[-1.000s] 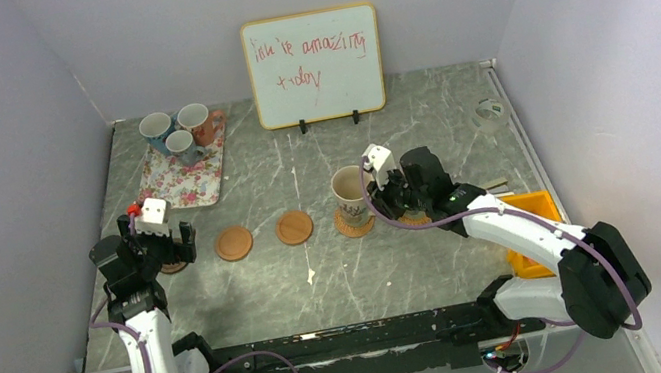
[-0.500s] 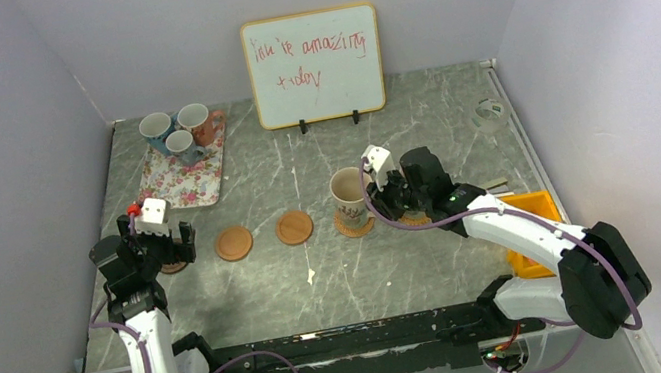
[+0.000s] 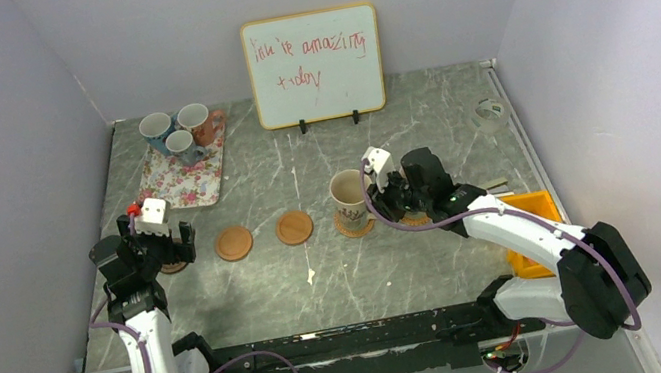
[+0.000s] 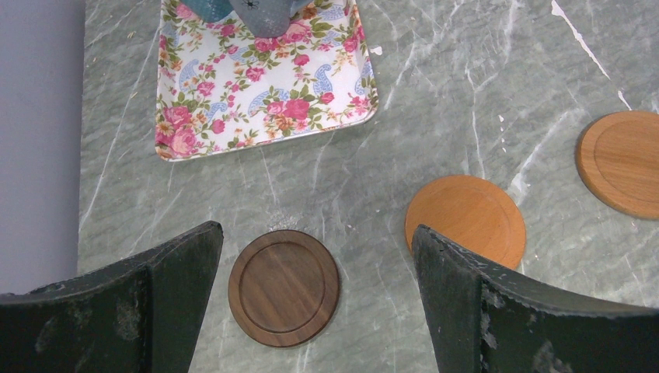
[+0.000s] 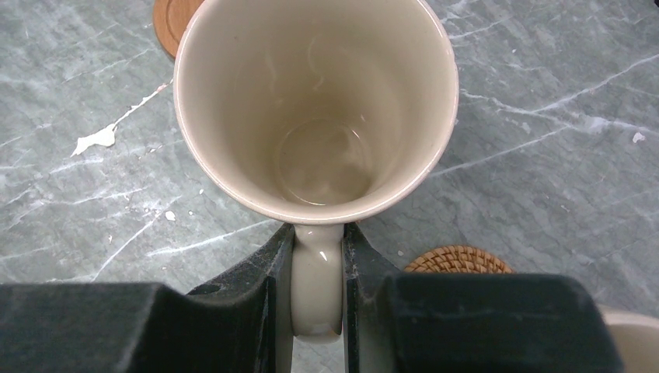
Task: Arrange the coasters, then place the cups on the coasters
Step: Place the cup on the coaster.
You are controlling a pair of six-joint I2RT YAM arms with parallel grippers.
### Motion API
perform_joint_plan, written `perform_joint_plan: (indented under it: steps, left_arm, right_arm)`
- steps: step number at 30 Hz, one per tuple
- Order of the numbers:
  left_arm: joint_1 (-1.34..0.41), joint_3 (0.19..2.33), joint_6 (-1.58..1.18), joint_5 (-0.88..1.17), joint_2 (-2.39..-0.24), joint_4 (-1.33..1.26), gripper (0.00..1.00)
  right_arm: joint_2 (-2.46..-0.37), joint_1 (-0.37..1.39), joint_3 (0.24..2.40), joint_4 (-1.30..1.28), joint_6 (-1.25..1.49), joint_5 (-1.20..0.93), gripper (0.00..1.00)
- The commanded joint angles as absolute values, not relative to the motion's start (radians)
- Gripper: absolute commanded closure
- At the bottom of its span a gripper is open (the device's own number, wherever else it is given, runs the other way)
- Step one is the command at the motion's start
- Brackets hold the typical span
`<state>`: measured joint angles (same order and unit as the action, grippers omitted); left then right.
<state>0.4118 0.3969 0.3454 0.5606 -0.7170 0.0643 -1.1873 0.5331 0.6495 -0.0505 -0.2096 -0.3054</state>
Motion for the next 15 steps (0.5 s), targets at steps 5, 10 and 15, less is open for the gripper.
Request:
perform_joint_plan:
  steps: [5, 10, 15]
  left_arm:
    - [0.418, 0.397, 0.345, 0.572, -0.706, 0.029, 0.04]
    - [0.418, 0.398, 0.343, 0.571, -0.707, 0.029, 0.04]
    - [0.418, 0.399, 0.344, 0.573, -0.707, 0.029, 0.04]
  right_arm:
    - [-1.149, 0.526, 0.672, 0.106, -0.228, -0.37, 0.91]
    - [-1.146, 0.525, 0.672, 0.1, -0.233, -0.378, 0.88]
    - [-1.147, 0.525, 0.673, 0.095, -0.243, -0.375, 0.85]
